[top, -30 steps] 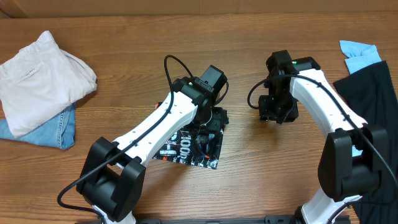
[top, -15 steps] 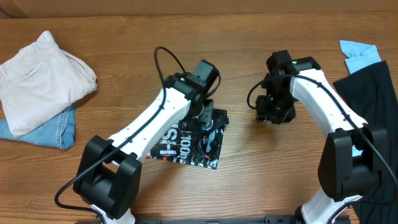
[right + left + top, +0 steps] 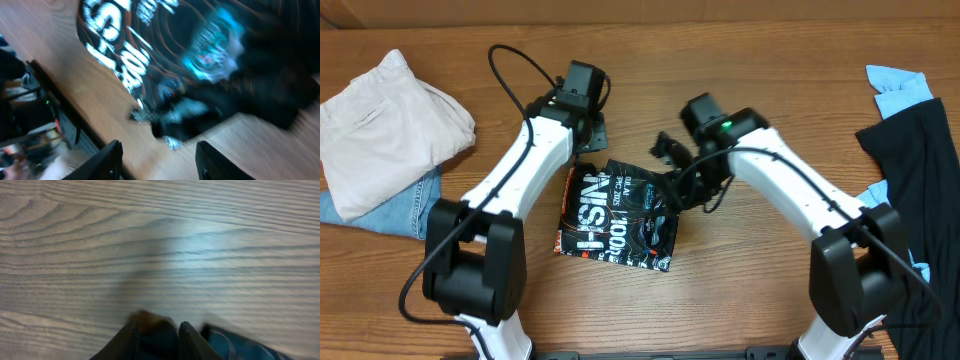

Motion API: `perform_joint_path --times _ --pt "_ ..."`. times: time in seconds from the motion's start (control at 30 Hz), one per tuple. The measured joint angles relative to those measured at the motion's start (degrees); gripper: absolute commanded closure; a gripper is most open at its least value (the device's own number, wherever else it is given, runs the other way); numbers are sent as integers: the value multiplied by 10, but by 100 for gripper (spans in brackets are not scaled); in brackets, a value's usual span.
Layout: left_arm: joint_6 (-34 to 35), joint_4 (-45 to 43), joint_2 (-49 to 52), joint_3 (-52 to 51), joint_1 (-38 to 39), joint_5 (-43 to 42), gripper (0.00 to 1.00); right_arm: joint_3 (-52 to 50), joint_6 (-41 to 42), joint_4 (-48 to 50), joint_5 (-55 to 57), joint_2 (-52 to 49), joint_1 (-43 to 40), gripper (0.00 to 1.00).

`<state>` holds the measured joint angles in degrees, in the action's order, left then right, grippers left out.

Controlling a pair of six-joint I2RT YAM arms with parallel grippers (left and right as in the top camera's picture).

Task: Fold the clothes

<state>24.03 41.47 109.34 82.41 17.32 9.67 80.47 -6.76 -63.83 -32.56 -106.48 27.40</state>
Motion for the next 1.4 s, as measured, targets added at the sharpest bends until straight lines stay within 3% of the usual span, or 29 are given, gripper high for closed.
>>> perform_joint_path --times 0.37,0.53,0.73,1.07,1.23,1.33,1.4 --pt "-42 3 72 0 -19 -11 63 -3 49 45 35 0 50 41" --pt "-50 53 97 0 -19 -12 60 -38 53 64 36 0 53 39" --pt "-52 127 97 3 -19 -12 62 -97 53 61 61 0 53 39" --pt "-52 258 102 2 -19 -8 68 -117 84 44 218 0 42 36" --pt "-52 304 103 1 -19 -15 71 -118 91 45 281 0 26 37" --pt "-50 322 104 1 -19 -29 88 -118 95 47 306 0 14 39" --pt "-51 332 104 1 -19 -40 92 -118 104 47 328 0 2 39"
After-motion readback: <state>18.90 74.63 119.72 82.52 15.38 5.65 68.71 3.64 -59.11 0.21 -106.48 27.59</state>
